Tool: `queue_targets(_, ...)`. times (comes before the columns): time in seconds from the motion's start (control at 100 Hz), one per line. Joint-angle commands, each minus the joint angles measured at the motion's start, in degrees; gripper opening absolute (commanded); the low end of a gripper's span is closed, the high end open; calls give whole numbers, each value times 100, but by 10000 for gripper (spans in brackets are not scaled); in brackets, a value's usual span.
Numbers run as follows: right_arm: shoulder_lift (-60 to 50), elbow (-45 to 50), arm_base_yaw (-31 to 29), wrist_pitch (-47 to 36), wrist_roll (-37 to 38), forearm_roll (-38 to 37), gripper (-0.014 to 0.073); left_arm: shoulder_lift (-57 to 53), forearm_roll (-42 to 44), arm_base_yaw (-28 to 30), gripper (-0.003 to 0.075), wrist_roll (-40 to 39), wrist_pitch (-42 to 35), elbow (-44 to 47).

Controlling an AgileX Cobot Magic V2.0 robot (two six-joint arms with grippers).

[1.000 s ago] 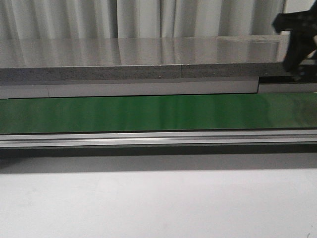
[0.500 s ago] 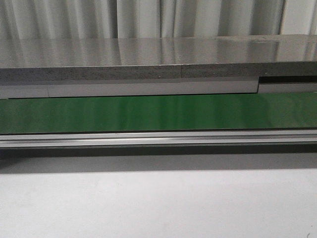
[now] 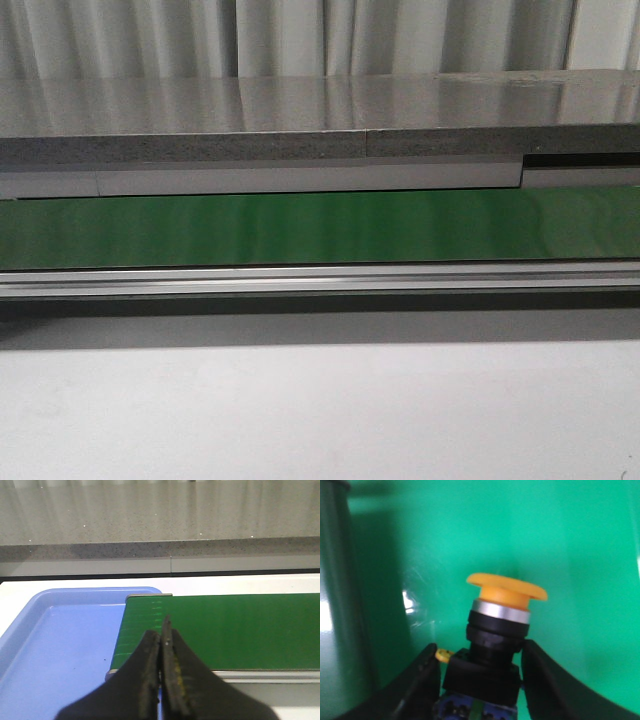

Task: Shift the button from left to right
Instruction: 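Lift the button off the belt and lower it into the green tray, then open the right gripper and raise it away from the green tray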

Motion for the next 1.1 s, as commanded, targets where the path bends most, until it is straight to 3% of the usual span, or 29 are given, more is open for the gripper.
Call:
queue_targets(0.0, -158, -181, -32, -237, -47, -4, 280, 66, -27, -39, -20, -12, -411, -161)
queue_targets(0.19, -13, -181, -32, -312, -47, 111, 291, 66, -27, -39, -20, -12, -411, -161)
queue_targets(0.39, 12, -181, -32, -369, -47, 218, 502, 66, -27, -39, -20, -12, -411, -161)
queue_targets(0.48, 12, -181, -32, -405, -47, 218, 551, 66, -27, -39, -20, -12, -411, -161)
queue_targets(0.79, -191, -181, -29, -466, 71, 236, 554, 66, -27, -39, -20, -12, -411, -161)
queue_targets(1.09, -1196, -181, 123, -795, 71, 727, 554, 66, -27, -39, -20, -12, -411, -161)
